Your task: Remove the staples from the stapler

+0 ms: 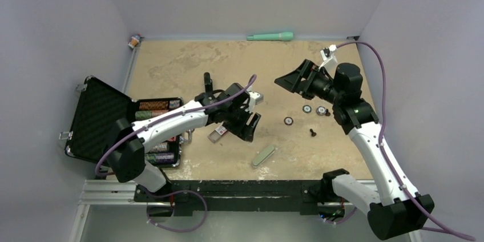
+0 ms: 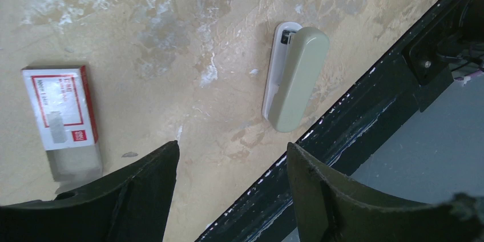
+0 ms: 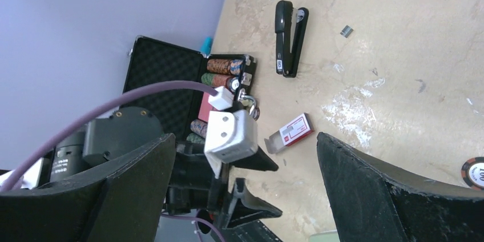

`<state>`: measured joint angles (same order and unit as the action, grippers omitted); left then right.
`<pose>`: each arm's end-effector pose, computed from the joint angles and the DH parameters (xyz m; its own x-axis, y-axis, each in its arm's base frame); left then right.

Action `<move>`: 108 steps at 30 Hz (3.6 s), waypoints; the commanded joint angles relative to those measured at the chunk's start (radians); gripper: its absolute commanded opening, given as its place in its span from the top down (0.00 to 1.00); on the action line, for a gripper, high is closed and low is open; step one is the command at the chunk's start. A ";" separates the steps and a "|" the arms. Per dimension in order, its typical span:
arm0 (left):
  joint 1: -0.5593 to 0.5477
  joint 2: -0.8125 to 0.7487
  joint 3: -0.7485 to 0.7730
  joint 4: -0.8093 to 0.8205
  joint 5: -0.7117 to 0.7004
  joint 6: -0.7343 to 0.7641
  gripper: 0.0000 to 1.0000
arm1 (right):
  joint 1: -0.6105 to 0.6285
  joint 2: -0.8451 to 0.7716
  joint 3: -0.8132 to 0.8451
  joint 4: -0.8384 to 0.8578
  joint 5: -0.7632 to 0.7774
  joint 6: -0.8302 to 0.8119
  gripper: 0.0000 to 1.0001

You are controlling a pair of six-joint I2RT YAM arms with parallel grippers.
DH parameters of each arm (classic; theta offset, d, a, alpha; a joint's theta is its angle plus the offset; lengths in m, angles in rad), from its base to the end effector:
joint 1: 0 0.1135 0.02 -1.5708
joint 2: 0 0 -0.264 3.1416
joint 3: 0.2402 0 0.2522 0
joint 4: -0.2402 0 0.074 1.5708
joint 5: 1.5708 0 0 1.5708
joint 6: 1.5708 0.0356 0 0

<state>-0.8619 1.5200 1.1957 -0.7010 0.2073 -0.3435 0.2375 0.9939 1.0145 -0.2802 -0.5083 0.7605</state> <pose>0.1991 -0.2434 0.2629 -0.7976 0.4238 -0.4293 0.5775 0.7421 -0.3404 0.2110 0.0689 0.3728 -0.6375 0.4652 -0.6141 -0.3082 0.5766 0.7567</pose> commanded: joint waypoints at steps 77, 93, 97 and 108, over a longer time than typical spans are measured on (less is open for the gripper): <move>0.271 -0.035 0.459 -0.143 0.285 -0.142 1.00 | -0.001 0.017 0.056 0.275 -0.248 0.149 0.02; 0.420 -0.077 0.517 0.223 0.613 -0.517 1.00 | 0.014 -0.011 -0.021 0.558 -0.223 0.286 0.01; 0.420 -0.085 0.522 0.294 0.627 -0.583 1.00 | 0.025 0.006 -0.036 0.613 -0.199 0.303 0.01; 0.419 -0.089 0.486 0.429 0.623 -0.707 1.00 | 0.098 0.097 -0.022 0.821 -0.196 0.353 0.01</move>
<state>-0.4507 1.4528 1.6791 -0.4095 0.8062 -0.9707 0.3099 1.0611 0.9585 0.4145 -0.7055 1.0981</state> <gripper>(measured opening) 0.362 0.985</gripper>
